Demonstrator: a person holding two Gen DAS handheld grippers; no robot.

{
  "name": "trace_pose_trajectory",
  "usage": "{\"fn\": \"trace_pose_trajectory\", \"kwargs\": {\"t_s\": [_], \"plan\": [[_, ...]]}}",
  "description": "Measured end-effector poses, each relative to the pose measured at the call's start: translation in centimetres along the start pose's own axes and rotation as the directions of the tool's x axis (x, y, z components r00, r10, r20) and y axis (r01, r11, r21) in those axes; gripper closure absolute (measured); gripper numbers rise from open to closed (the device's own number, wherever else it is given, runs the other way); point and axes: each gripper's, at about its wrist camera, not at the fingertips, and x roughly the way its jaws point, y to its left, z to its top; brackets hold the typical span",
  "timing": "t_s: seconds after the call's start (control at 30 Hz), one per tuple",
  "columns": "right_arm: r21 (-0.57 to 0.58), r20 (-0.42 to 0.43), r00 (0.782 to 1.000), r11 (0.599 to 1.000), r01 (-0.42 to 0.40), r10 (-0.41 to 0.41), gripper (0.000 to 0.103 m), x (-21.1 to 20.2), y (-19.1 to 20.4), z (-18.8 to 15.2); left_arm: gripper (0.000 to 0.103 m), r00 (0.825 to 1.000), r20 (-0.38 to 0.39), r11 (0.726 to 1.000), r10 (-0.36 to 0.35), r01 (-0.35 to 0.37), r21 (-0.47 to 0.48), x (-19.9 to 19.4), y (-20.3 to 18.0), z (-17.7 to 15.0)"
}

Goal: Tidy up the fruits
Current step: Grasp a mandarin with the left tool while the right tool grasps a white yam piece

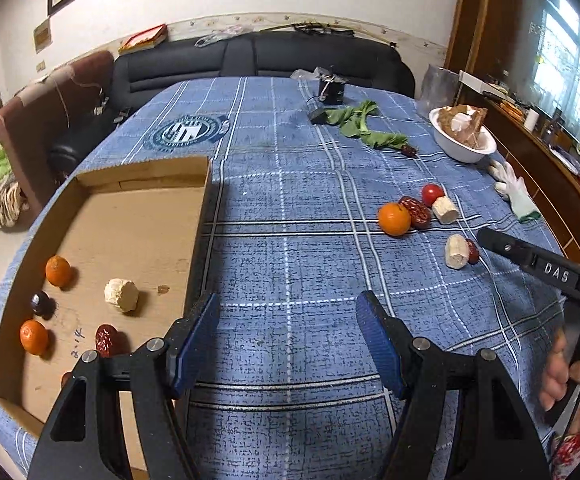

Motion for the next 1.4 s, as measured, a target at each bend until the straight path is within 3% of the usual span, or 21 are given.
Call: {"fn": "trace_pose_trajectory", "kwargs": {"t_s": [0.17,0.5,0.6,0.63,0.67,0.83,1.07,1.23,1.4], "plan": [[-0.054,-0.022,1.0,0.998,-0.013,0.012,0.049,2.2,1.7,0.2,0.033,1.0,-0.025,0.999,-0.008,0.007,-0.033,0.8,0.8,-0.1],[-0.189,0.015,0.991,0.973,0.132,-0.131,0.05,3.6,3.0,-0.6,0.033,0.998,-0.042,0.998,-0.054,0.053,-0.018,2.3,-0.5,1.5],[-0.23,0.029,0.983,0.955,0.184,-0.183,0.054,4.0,3.3,-0.6,0.033,0.997,-0.037,0.997,-0.073,0.074,0.0,3.3,-1.5,2.4],[-0.238,0.022,0.98,0.951,0.197,-0.198,0.064,4.1,3.2,-0.6,0.033,0.997,-0.034,0.997,-0.076,0.076,0.006,3.6,-1.9,2.8],[-0.233,0.012,0.98,0.952,0.197,-0.199,0.078,4.0,3.0,-0.6,0.033,0.996,-0.034,0.996,-0.085,0.085,0.015,4.1,-2.3,3.1],[-0.158,0.009,0.985,0.973,0.171,-0.172,0.078,3.2,1.1,-0.4,0.034,0.986,-0.058,0.987,-0.156,0.158,0.038,6.3,-4.0,4.4],[-0.045,-0.002,0.996,0.995,0.088,-0.088,0.077,2.8,-1.1,0.0,0.034,0.977,-0.073,0.973,-0.2,0.207,0.105,9.6,-6.8,5.5],[-0.039,-0.005,0.997,0.996,0.074,-0.074,0.077,3.0,-1.1,0.0,0.035,0.973,-0.074,0.961,-0.217,0.226,0.159,11.7,-8.4,6.2],[-0.059,-0.001,0.996,0.995,0.085,-0.085,0.077,3.1,-0.7,-0.1,0.057,0.971,-0.103,0.959,-0.214,0.229,0.167,13.3,-9.0,6.2]]}}
